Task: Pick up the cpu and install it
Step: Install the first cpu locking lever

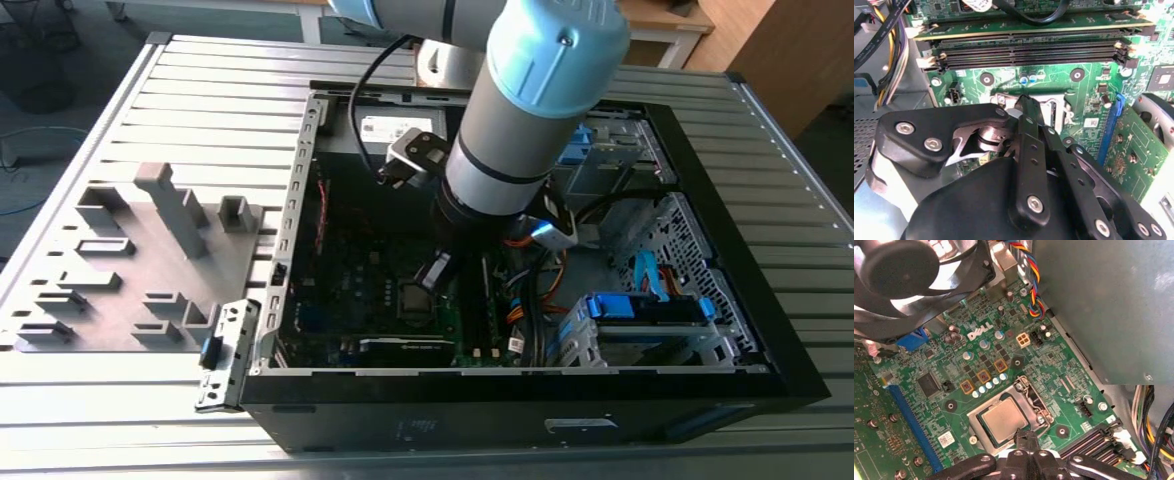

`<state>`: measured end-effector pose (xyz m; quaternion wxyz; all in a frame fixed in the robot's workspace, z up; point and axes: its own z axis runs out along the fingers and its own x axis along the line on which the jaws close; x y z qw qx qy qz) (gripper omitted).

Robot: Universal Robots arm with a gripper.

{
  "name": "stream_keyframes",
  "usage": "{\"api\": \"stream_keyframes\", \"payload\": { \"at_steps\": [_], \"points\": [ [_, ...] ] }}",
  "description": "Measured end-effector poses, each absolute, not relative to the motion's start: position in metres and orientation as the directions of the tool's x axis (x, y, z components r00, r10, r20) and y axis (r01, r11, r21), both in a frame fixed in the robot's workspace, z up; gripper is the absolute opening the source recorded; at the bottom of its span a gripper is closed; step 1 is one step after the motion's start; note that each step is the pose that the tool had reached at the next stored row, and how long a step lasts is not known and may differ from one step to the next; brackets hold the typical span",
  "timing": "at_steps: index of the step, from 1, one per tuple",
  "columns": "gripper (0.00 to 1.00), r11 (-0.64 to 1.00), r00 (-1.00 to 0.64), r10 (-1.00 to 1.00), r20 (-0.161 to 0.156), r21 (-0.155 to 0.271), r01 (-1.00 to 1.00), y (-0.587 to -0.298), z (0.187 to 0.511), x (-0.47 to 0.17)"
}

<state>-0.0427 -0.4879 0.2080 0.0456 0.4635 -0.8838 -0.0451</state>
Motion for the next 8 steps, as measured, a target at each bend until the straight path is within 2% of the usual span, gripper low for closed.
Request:
{"api": "stream_keyframes", "payload": {
  "at_steps": [8],
  "points": [
    [0.11, 0.566, -0.566, -0.823, 0.039, 0.122, -0.815, -0.4879, 0.2078, -0.0427]
  ]
}}
